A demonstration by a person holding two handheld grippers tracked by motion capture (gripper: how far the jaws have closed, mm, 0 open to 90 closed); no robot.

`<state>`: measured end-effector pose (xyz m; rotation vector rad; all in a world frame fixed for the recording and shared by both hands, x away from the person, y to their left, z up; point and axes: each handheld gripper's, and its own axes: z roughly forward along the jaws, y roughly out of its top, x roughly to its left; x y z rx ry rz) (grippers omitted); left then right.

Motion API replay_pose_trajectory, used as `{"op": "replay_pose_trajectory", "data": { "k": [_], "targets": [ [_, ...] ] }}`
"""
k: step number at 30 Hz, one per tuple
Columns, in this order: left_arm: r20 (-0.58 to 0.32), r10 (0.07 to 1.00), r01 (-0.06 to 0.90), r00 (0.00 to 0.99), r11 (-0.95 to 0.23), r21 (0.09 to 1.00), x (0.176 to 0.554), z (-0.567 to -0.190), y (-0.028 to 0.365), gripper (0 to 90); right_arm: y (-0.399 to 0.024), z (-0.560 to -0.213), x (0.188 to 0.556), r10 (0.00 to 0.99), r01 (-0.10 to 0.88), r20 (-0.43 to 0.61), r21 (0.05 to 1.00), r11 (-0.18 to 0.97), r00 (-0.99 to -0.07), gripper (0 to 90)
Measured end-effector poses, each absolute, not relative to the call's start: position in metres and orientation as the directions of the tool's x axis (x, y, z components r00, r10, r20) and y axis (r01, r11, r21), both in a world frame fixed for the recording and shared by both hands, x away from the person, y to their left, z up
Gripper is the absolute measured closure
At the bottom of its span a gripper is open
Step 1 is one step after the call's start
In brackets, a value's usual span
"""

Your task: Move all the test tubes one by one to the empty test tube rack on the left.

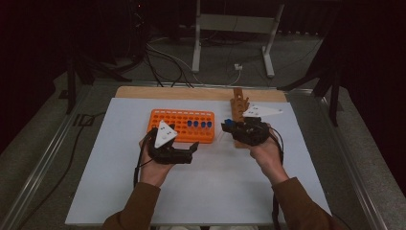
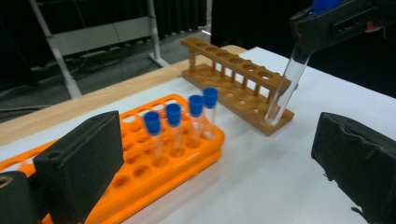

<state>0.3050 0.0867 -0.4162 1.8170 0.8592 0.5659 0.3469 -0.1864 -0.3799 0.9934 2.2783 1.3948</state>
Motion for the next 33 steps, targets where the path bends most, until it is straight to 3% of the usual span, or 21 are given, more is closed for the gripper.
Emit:
{"op": "replay_pose_trajectory", "data": {
  "k": [7, 11, 17, 20, 29, 33],
  "targets": [
    [-0.016, 0.739, 0.296, 0.674, -0.251, 0.922, 0.310, -0.423, 0.065, 9.0, -0.170, -0.381, 0.340, 0.648, 0.396, 0.107, 0.861, 0.320, -0.754, 77.0],
    [-0.012, 0.725, 0.287, 0.689, -0.258, 0.923, 0.311, -0.427, 0.055, 18.1, -0.161, -0.380, 0.337, 0.630, 0.393, 0.109, 0.858, 0.330, -0.769, 77.0],
    [0.007, 0.709, 0.252, 0.705, -0.259, 0.932, 0.309, -0.428, 0.046, 45.2, -0.153, -0.382, 0.335, 0.617, 0.395, 0.120, 0.857, 0.331, -0.778, 77.0],
    [0.010, 0.706, 0.245, 0.708, -0.259, 0.934, 0.309, -0.429, 0.043, 54.2, -0.151, -0.382, 0.335, 0.612, 0.394, 0.121, 0.856, 0.334, -0.782, 77.0],
    [0.020, 0.685, 0.223, 0.728, -0.265, 0.938, 0.308, -0.431, 0.040, 74.0, -0.151, -0.384, 0.335, 0.606, 0.401, 0.136, 0.856, 0.327, -0.784, 77.0],
    [0.037, 0.679, 0.210, 0.733, -0.277, 0.938, 0.307, -0.432, 0.039, 77.3, -0.151, -0.385, 0.336, 0.605, 0.404, 0.139, 0.854, 0.327, -0.784, 76.7]
  ]
}}
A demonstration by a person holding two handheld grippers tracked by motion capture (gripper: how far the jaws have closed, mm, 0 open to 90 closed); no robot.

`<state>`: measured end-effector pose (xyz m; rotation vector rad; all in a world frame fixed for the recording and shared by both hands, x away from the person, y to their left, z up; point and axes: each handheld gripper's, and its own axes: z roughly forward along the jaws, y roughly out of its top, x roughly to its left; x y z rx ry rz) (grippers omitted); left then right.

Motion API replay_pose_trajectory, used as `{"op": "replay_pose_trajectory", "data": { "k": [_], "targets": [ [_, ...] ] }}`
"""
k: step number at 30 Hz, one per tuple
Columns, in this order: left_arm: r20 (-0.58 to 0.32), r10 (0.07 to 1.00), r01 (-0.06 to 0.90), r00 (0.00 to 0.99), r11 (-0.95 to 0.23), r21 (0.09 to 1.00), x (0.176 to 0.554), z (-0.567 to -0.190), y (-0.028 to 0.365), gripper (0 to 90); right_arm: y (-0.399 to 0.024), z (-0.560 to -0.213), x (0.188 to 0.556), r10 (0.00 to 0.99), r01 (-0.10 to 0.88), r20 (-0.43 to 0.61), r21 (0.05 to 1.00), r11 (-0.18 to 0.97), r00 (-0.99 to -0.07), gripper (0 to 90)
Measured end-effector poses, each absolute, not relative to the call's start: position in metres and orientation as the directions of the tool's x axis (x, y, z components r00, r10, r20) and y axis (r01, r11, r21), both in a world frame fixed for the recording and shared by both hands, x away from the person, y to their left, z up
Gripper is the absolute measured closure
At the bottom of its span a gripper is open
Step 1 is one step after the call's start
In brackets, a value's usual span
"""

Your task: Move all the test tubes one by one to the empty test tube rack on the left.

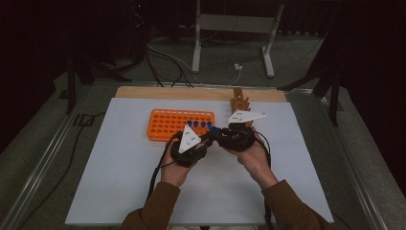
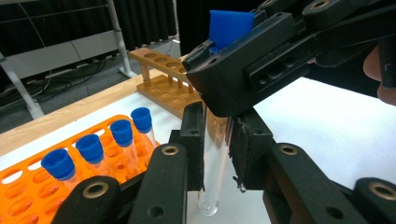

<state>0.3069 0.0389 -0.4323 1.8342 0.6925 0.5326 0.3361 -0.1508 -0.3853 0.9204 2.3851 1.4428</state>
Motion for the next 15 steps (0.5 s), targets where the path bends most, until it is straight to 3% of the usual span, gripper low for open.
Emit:
{"op": "replay_pose_trajectory", "data": {
  "k": [2, 11, 15],
  "targets": [
    [0.037, 0.679, 0.210, 0.733, -0.277, 0.938, 0.307, -0.432, 0.039, 78.0, -0.151, -0.386, 0.336, 0.605, 0.403, 0.141, 0.856, 0.323, -0.784, 75.7],
    [0.018, 0.719, 0.238, 0.695, -0.254, 0.938, 0.315, -0.432, 0.054, 78.4, -0.164, -0.383, 0.337, 0.611, 0.408, 0.182, 0.877, 0.253, -0.770, 39.8],
    [0.008, 0.735, 0.244, 0.678, -0.236, 0.940, 0.317, -0.429, 0.063, 78.4, -0.169, -0.384, 0.334, 0.635, 0.389, 0.152, 0.886, 0.252, -0.757, 22.7]
  ]
}}
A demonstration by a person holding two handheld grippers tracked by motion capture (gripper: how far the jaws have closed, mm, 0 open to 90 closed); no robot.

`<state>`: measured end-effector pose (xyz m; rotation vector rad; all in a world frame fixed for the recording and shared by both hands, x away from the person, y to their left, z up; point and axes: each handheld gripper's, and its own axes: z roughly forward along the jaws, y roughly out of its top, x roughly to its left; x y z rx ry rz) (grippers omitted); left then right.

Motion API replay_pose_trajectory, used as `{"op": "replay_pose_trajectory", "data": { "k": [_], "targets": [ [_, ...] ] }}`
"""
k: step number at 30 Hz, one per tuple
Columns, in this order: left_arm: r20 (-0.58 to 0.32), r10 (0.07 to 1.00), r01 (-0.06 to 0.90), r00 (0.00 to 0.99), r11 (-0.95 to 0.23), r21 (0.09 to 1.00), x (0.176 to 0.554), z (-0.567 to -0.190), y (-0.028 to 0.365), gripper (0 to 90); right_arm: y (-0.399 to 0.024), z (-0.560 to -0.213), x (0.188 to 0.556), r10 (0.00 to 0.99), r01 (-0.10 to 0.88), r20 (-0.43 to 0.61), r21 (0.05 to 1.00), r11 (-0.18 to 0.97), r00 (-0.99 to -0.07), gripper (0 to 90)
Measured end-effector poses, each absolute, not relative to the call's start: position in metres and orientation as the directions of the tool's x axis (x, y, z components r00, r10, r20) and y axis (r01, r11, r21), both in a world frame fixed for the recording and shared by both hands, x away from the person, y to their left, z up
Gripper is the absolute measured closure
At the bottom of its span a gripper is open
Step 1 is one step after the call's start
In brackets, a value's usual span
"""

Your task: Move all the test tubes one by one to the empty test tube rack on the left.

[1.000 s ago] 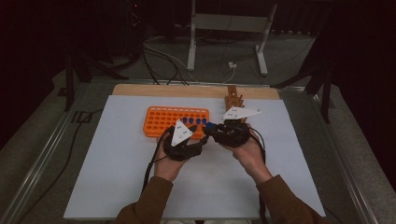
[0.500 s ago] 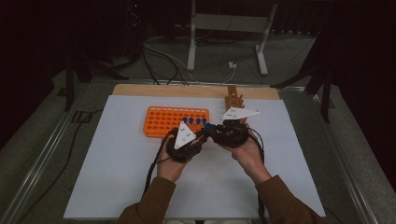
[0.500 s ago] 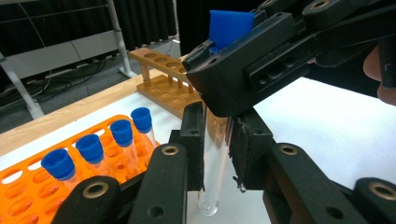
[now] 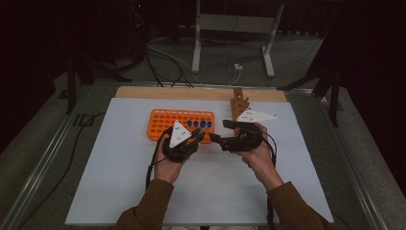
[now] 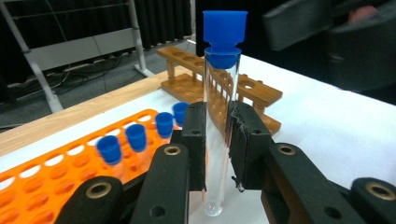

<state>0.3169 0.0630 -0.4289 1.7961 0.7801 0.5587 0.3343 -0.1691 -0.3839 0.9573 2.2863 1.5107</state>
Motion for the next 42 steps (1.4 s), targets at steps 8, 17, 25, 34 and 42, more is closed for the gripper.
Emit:
{"op": "replay_pose_trajectory", "data": {
  "k": [8, 17, 25, 34, 42],
  "targets": [
    [-0.019, 0.760, 0.257, 0.649, -0.195, 0.947, 0.322, -0.425, 0.079, 78.4, -0.183, -0.390, 0.332, 0.679, 0.370, 0.120, 0.899, 0.236, -0.724, 0.1],
    [-0.035, 0.780, 0.264, 0.624, -0.169, 0.950, 0.330, -0.422, 0.093, 78.4, -0.196, -0.403, 0.326, 0.712, 0.351, 0.097, 0.910, 0.219, -0.696, 0.1],
    [-0.042, 0.807, 0.268, 0.589, -0.146, 0.952, 0.337, -0.422, 0.107, 78.3, -0.209, -0.417, 0.319, 0.731, 0.356, 0.094, 0.910, 0.212, -0.676, 0.1],
    [-0.055, 0.825, 0.278, 0.562, -0.126, 0.952, 0.349, -0.428, 0.112, 78.3, -0.227, -0.425, 0.308, 0.754, 0.346, 0.073, 0.914, 0.211, -0.652, 0.1],
    [-0.063, 0.841, 0.290, 0.537, -0.114, 0.950, 0.359, -0.435, 0.112, 78.3, -0.240, -0.429, 0.302, 0.764, 0.347, 0.095, 0.921, 0.176, -0.638, 0.1]
  ]
}}
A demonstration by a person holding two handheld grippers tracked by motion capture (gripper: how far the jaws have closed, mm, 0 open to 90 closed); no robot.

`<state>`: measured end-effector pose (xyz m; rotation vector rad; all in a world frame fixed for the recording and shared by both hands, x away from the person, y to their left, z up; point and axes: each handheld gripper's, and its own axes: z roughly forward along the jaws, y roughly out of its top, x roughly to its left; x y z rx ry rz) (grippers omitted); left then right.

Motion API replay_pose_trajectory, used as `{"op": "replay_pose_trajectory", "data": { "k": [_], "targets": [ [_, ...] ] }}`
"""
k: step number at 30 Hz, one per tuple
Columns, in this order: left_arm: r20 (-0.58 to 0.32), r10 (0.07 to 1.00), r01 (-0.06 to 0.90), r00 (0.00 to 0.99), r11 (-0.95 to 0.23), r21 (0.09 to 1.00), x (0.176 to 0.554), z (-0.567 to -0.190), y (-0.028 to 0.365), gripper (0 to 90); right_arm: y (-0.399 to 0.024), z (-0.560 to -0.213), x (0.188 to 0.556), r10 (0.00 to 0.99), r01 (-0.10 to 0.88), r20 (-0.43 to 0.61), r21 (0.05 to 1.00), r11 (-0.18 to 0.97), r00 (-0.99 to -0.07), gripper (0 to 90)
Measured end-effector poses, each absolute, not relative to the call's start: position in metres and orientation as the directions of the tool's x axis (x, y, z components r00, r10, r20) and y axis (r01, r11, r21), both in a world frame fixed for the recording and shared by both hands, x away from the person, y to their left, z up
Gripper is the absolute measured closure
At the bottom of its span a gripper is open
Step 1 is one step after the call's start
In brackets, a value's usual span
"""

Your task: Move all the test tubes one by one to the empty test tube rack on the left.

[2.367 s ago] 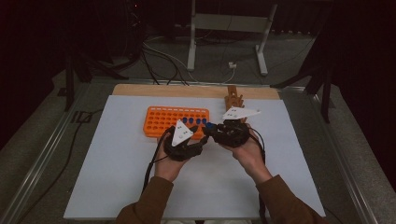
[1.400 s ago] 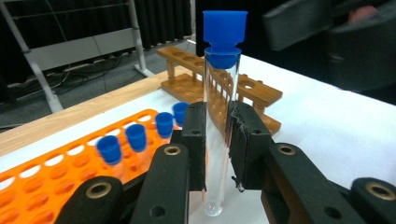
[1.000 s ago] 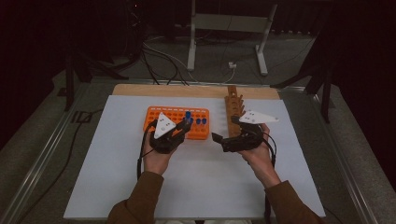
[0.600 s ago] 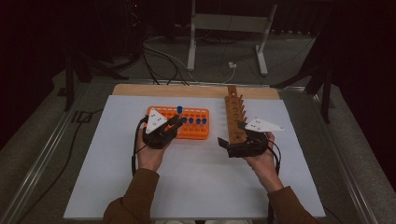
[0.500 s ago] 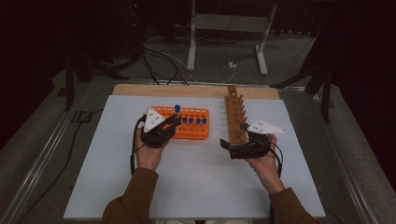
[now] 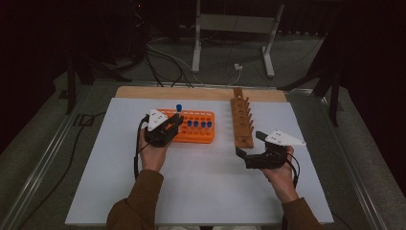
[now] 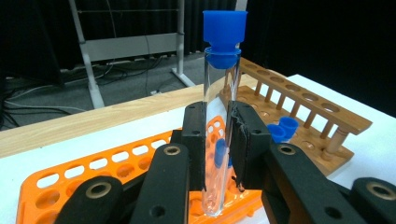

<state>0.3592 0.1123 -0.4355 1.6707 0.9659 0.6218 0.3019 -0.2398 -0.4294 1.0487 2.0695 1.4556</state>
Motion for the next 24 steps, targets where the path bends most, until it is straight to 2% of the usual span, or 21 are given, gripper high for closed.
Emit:
{"op": "replay_pose_trajectory", "data": {
  "k": [24],
  "targets": [
    [-0.071, 0.863, 0.355, 0.500, -0.129, 0.926, 0.380, -0.461, 0.098, 78.3, -0.258, -0.432, 0.302, 0.781, 0.356, 0.130, 0.926, 0.124, -0.611, 0.1]
  ]
}}
